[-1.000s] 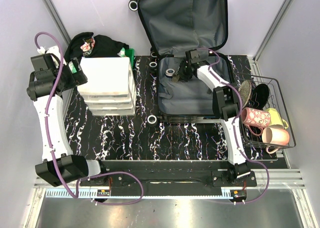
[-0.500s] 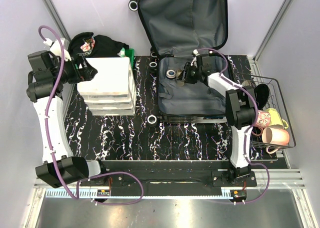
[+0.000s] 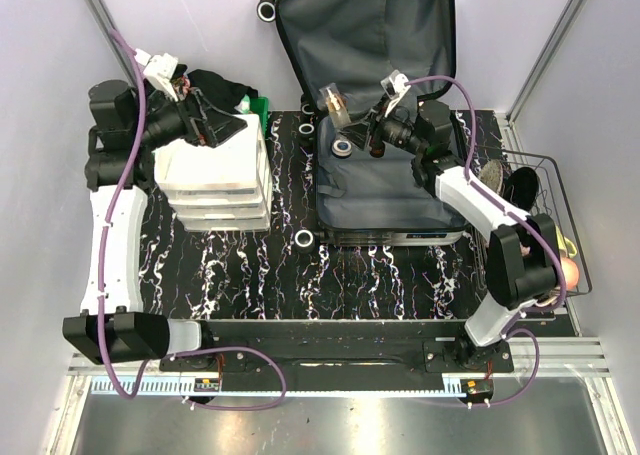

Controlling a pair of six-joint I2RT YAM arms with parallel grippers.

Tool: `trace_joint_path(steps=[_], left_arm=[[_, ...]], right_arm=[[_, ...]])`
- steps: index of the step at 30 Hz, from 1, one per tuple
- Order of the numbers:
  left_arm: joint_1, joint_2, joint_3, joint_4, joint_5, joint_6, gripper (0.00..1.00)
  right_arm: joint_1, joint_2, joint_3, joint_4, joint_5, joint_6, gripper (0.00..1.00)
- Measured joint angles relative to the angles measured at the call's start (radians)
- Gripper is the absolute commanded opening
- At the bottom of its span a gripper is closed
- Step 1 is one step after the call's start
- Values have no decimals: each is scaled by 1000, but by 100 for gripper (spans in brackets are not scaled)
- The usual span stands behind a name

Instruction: Open, take out, and arrange the luggage

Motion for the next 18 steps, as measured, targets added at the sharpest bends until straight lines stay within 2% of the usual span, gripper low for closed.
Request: trace_joint_path(steps=[3, 8, 15, 18], left_arm=[[-69, -12, -55, 131, 6, -79, 99], [-197, -11, -93, 258, -11, -157, 99], [-291, -11, -106, 380, -38, -212, 99], [-321, -11, -106, 415, -48, -224, 91]], right_arm=[[52, -52, -1, 66, -27, -27, 0], [140, -105, -1, 115, -53, -56, 0], [238, -133, -1, 134, -51, -68, 0], [272, -139, -1, 135, -46, -72, 0]])
